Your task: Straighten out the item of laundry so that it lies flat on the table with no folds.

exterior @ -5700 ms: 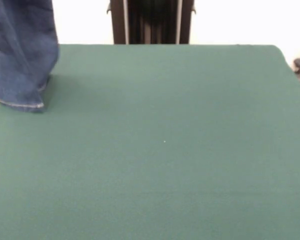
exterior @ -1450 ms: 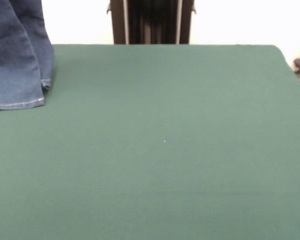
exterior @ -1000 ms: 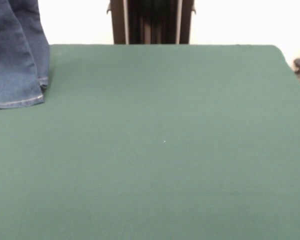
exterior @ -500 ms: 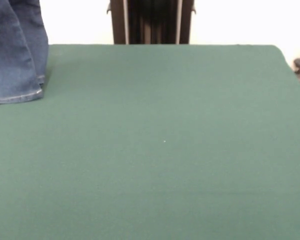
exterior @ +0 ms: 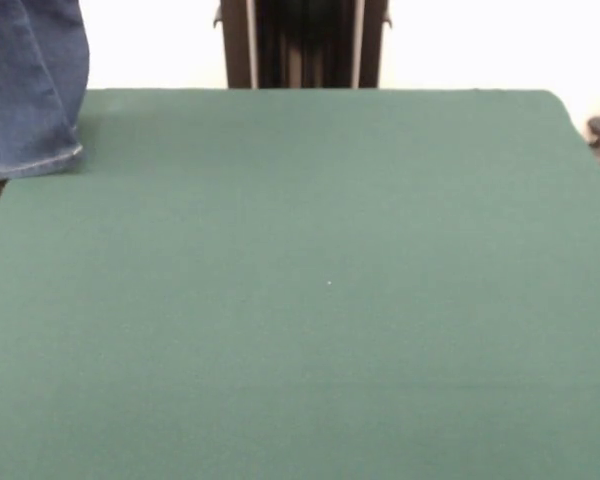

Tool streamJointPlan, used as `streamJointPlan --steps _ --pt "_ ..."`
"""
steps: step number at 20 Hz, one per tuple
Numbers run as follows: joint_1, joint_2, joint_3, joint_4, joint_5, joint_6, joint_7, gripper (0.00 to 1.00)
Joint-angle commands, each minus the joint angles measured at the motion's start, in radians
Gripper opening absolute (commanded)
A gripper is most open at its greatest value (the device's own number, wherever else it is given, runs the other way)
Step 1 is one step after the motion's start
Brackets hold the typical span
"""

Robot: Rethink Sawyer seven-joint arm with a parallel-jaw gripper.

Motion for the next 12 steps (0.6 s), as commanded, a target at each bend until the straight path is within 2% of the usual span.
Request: streamJointPlan --steps 1,12 --pt "-0.024 0.087 0.121 -0.094 0.045 0.154 -0.375 0.0" --pt "-0.082 0.11 0.163 -0.093 0.066 0.118 -0.424 0.0"
